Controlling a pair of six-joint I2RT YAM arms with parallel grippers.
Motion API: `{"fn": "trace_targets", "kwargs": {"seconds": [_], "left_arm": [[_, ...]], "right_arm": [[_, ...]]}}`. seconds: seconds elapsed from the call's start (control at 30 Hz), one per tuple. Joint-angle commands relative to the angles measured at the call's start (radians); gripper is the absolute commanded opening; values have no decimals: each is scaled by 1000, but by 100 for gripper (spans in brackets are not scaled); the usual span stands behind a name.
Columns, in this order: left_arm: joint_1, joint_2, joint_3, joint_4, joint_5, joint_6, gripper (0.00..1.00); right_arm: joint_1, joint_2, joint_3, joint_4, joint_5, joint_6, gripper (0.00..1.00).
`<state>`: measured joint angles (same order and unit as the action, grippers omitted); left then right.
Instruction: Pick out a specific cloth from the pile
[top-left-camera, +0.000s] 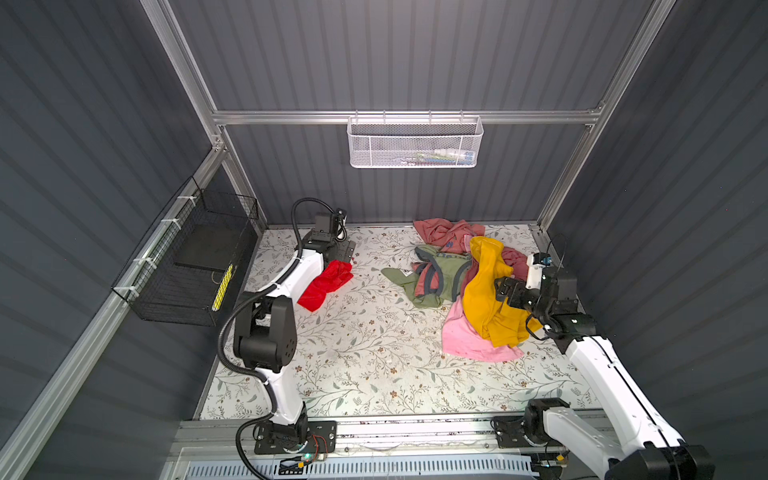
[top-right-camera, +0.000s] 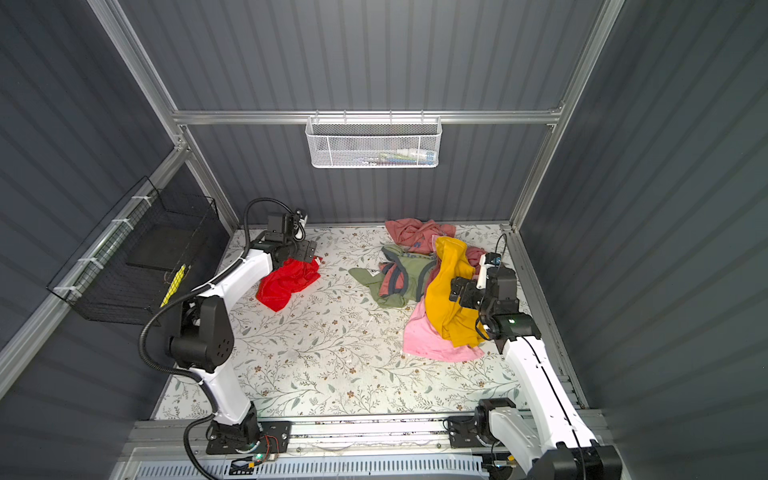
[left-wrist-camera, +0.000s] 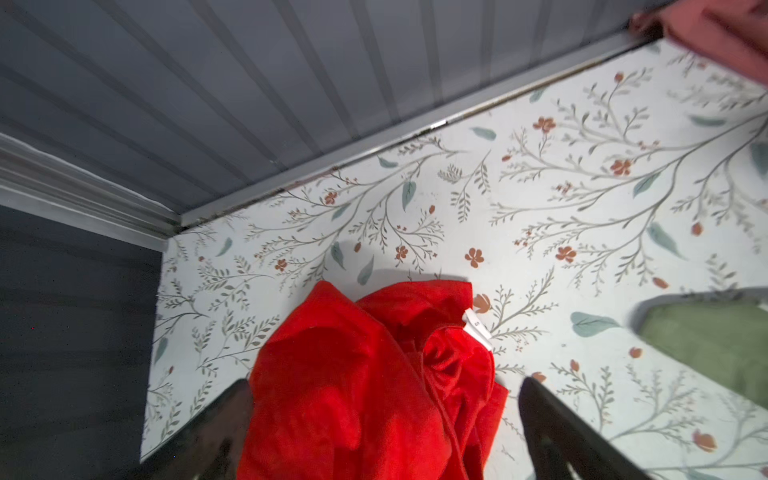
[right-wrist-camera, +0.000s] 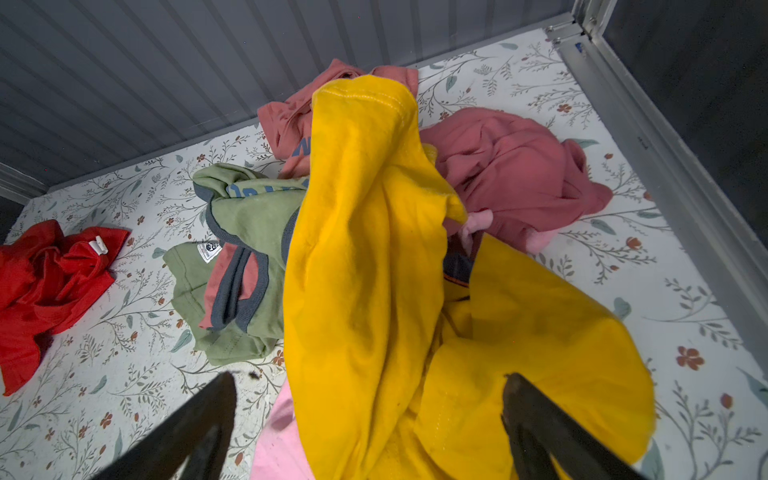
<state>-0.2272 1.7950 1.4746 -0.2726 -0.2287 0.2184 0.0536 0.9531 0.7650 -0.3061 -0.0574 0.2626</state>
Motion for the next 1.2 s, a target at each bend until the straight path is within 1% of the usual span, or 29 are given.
{"fn": "trace_targets", "kwargs": {"seconds": [0.0, 0.13, 0.23, 0.43, 0.57, 0.6, 0.67, 0.7, 0.8, 0.9, 1.0, 1.07, 1.13, 1.17], "left_arm": [[-2, -93, -82, 6, 29, -60, 100], [-10, -244, -227, 41, 12, -114, 100], [-28, -380, -368, 85, -17, -162, 100], [-83, -614, -653, 172, -159, -243, 100], [-125, -732, -811, 215, -269, -298, 100], [-129, -748, -850, 230, -305, -310, 100], [-128, -783, -923, 289, -341, -320, 100], [-129, -799, -964, 337, -352, -317, 100], [-128, -803, -1064, 506, -390, -285, 100], [-127, -735, -1097, 613, -416, -241, 100], [-120, -642, -1094, 689, -455, -220, 100], [-99, -592, -1099, 749, -439, -219, 100], [-74, -545, -1121, 852, -404, -217, 100], [-61, -514, -1131, 914, -392, -214, 100]], "right_arm": [[4, -40, -12, 11, 36, -54, 99], [3, -105, -80, 64, 72, -77, 99], [2, -174, -177, 153, 98, -87, 99], [3, -299, -405, 396, 136, -143, 99], [2, -297, -548, 625, 207, -168, 99], [2, -281, -581, 696, 214, -168, 99], [2, -230, -634, 848, 221, -173, 99], [2, -185, -658, 930, 226, -180, 99], [3, -41, -669, 1099, 240, -199, 99], [3, 108, -656, 1258, 237, -220, 99], [3, 261, -610, 1371, 227, -261, 99], [3, 321, -581, 1388, 240, -286, 99], [0, 390, -560, 1425, 242, -293, 99], [0, 428, -557, 1434, 224, -297, 99]]}}
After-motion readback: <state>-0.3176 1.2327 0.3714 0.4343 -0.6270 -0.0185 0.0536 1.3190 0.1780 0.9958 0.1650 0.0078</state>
